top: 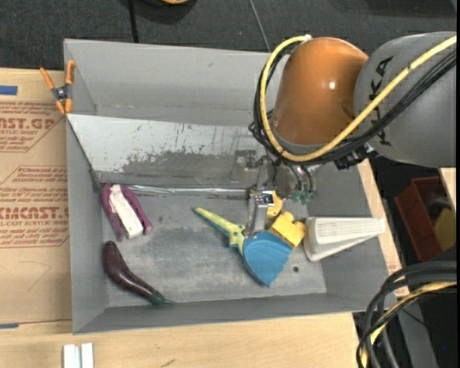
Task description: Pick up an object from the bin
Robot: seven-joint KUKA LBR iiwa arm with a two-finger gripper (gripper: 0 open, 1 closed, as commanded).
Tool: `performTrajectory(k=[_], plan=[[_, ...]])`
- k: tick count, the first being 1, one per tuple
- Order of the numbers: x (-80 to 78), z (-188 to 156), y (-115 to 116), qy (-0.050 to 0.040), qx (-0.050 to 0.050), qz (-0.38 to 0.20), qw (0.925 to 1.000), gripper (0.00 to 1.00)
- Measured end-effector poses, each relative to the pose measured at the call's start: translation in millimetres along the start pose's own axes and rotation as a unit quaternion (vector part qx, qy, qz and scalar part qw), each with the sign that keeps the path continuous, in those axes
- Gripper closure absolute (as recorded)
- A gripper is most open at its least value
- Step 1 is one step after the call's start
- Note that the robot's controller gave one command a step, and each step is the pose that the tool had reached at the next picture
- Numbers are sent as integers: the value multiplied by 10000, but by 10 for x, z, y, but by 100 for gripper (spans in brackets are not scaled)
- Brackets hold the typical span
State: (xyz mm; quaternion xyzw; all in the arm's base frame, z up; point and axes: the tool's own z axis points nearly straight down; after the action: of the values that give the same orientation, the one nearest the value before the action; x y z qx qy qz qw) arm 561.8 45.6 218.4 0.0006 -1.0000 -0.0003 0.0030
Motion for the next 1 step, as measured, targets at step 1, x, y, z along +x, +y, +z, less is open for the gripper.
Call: performTrajectory(k=[1], plan=[[-14,-48,-1,-40,-3,3,10000,0]])
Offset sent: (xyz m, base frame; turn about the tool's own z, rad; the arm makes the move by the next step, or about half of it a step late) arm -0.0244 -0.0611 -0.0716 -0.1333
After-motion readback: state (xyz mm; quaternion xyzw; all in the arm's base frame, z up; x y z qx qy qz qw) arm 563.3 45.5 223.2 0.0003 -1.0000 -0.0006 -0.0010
